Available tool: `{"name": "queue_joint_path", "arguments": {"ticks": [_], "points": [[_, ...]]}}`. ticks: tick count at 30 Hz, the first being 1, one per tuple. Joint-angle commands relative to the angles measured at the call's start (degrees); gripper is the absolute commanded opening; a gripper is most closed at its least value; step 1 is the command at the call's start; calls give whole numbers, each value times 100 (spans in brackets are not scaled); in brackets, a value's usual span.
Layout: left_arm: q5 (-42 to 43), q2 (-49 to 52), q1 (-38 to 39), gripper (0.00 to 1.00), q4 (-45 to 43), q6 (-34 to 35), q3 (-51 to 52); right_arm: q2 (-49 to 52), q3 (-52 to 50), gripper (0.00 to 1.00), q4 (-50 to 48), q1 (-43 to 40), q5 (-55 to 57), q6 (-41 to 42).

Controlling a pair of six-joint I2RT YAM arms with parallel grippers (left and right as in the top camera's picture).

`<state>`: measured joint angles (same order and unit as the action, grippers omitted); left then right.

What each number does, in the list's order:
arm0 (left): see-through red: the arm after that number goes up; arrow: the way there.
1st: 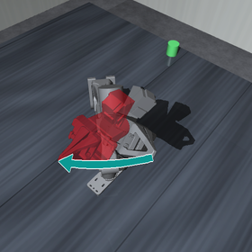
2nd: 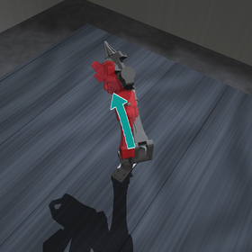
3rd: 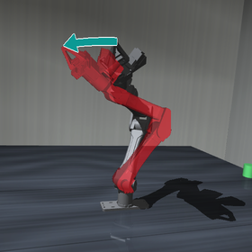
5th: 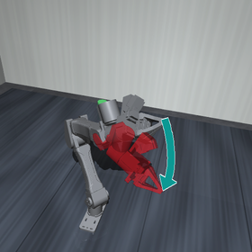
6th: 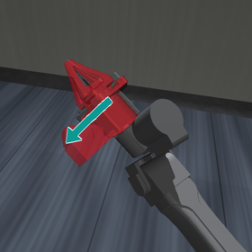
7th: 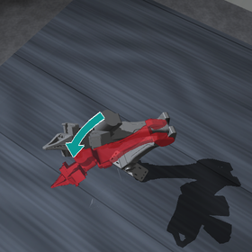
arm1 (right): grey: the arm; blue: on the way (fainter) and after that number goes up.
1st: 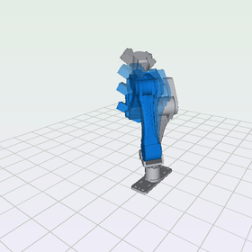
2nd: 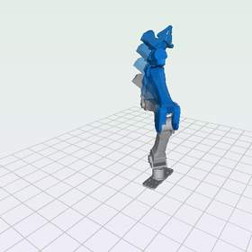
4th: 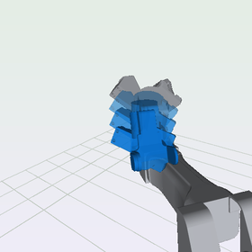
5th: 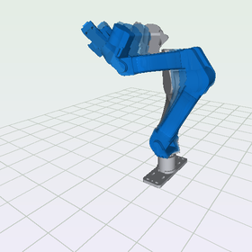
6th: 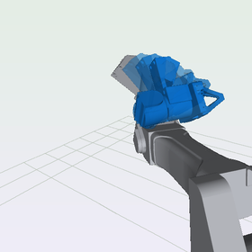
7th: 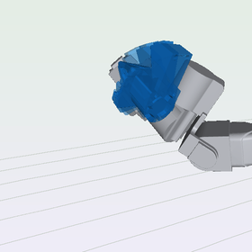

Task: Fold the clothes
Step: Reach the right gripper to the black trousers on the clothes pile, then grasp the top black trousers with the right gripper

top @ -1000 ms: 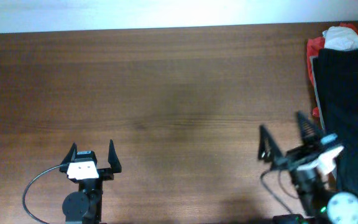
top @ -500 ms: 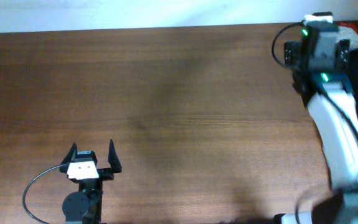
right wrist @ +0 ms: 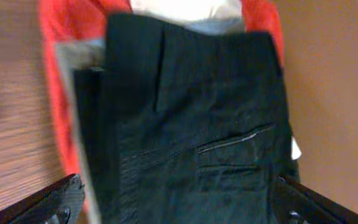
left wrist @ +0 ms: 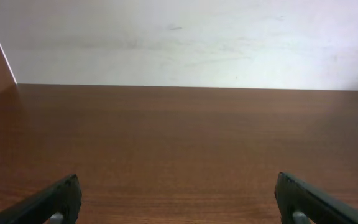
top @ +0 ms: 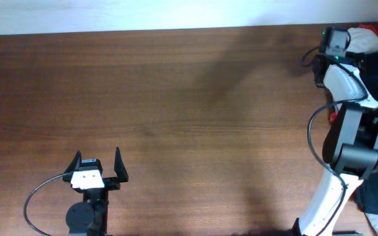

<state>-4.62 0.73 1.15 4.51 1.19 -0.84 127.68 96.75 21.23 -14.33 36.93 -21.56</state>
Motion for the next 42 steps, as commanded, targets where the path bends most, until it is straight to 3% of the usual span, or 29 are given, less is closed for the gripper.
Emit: {"name": "queue_joint_path", "arguments": {"ticks": [1,6,13,23,35,42], "points": [[39,-33,-20,99,-13,55,31,140,205,99,-155,-114,-426,-92],[37,-33,-20,99,-13,55,31,223,205,98,-151,-188,-1231,-68],[37,-33,-20,99,-13,57,31,302,205,99,-203,-280,-1231,-46],[37,-33,-20,99,-13,55,31,302,205,90,-179,-531,-1497,-46],[37,-33,-20,99,-13,55,31,306,205,93,-179,-531,-1982,-50],[37,-33,-20,99,-13,55,31,417,205,87,-249,-538,-1980,-39]]}}
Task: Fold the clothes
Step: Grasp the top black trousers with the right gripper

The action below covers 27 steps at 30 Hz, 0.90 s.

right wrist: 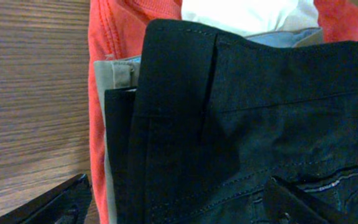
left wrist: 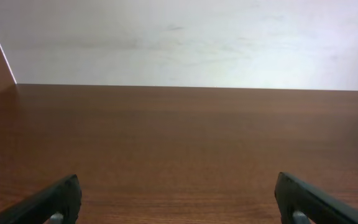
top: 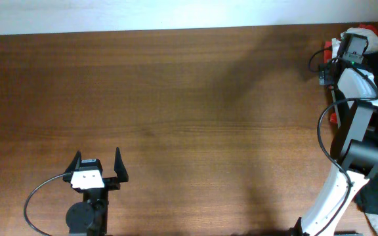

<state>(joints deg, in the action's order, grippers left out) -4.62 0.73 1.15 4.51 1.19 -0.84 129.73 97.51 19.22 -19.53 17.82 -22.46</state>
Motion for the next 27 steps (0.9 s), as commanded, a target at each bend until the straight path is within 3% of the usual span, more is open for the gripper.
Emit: {"name": "queue_joint_path", "arguments": {"ticks": [1,13,20,21,23,27], "points": [[37,-33,-20,99,-13,55,31,212,129,87,-94,-17,-66,90],[37,-33,-20,99,-13,55,31,225,129,82,-142,-146,-70,87],[37,-33,-20,99,-13,55,31,225,129,74,-146,-155,-72,87],[37,-33,-20,99,-13,55,31,225,129,71,-149,-155,-72,87],[37,-33,-20,99,-13,55,31,225,129,49,-149,-155,-70,101],[37,-33,-20,99,-13,55,31,221,131,33,-151,-155,-15,540]]}}
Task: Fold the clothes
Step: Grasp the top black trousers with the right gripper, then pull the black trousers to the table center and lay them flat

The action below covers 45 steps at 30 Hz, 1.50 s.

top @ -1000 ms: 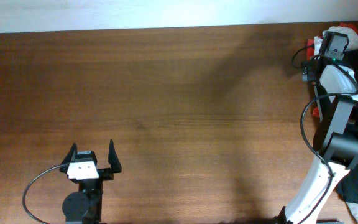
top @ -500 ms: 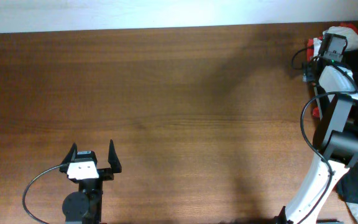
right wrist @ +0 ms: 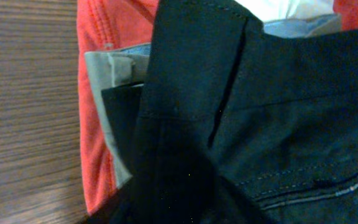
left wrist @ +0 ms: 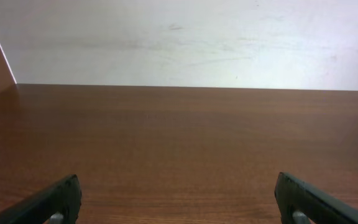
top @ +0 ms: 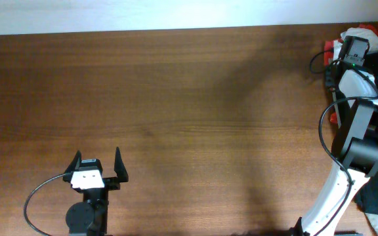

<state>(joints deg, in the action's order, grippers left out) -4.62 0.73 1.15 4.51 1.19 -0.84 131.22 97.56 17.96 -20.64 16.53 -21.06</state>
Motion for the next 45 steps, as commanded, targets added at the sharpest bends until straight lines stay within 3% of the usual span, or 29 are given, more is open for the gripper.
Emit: {"name": "queue_joint_path", "arguments": {"ticks": [1,5,10,14,23,31,37,45], "points": [[37,-33,-20,99,-13,55,31,72,131,31,-26,-44,122,511],[37,-33,-20,99,-13,55,31,57,179,24,-22,-44,122,809],[37,-33,-20,99,-13,55,31,-61,179,28,-15,-39,122,811],[37,-33,-20,99,-13,55,31,-166,179,4,15,-39,122,820],[39,-33,-20,99,-13,55,31,-647,179,4,87,-35,212,1325],[37,-33,-20,99,-13,55,31,-1954,179,4,361,90,197,1322],[37,-33,-20,99,-13,55,31,-2404,179,4,595,955,-527,1381],[37,-33,-20,99,-13,55,31,-2339,177,4,608,3097,-1467,2721]]}}
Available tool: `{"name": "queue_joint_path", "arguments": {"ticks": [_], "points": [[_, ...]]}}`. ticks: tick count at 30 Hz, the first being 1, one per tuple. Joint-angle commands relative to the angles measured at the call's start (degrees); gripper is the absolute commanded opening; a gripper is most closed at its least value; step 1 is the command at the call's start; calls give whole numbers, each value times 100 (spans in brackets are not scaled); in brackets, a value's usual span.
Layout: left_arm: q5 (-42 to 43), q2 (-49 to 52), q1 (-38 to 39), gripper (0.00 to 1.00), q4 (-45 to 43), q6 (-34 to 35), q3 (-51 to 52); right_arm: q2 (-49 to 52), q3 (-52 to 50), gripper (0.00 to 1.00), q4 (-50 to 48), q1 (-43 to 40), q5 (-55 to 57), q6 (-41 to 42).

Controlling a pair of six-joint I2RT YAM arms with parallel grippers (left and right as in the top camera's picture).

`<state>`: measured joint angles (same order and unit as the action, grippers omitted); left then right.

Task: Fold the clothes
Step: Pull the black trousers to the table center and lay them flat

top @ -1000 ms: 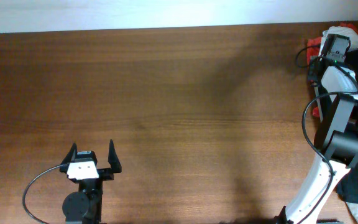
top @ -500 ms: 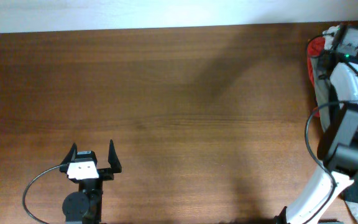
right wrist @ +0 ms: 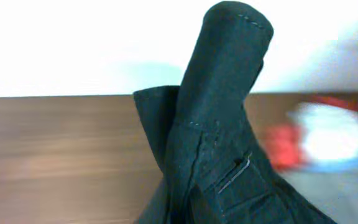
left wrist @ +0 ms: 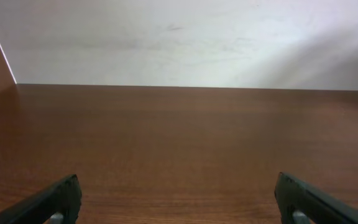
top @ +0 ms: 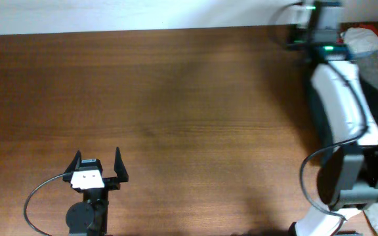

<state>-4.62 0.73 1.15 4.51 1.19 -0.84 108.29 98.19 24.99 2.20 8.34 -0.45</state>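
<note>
Black trousers (right wrist: 222,124) hang bunched in front of the right wrist camera, lifted off the table, a back pocket showing. My right gripper (top: 312,14) is high at the table's far right edge, shut on the trousers; the cloth hides its fingers. Behind it the clothes pile (top: 366,42) shows red, white and grey pieces. My left gripper (top: 97,167) rests open at the near left, holding nothing, its fingertips (left wrist: 61,199) wide apart over bare wood.
The brown wooden table (top: 176,98) stretches from the left arm to the pile. A white wall (left wrist: 185,37) runs along the far edge. Dark cloth lies at the right edge beside the right arm's base.
My right gripper was down on the pile with black cloth over its fingers; now it is raised and further left, with the black trousers hanging from it. The left arm has not moved.
My right gripper hovered open over the folded black trousers on top of the pile, then stood lower at their edge. Then black cloth covered its fingers. Now the trousers hang lifted clear of the pile. The left gripper has stayed open throughout.
</note>
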Motion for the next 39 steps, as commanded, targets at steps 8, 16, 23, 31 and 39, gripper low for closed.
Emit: {"name": "queue_joint_path", "arguments": {"ticks": [8,16,23,31,39], "points": [[37,-33,-20,99,-13,55,31,693,114,4,-356,3049,-638,1714],[37,-33,-20,99,-13,55,31,914,116,24,-577,4022,-623,1790],[37,-33,-20,99,-13,55,31,584,116,33,-531,3888,-509,1788],[37,-33,-20,99,-13,55,31,1106,111,4,-588,3298,-1298,1797],[37,-33,-20,99,-13,55,31,1996,111,4,-874,3305,-2304,2149]]}}
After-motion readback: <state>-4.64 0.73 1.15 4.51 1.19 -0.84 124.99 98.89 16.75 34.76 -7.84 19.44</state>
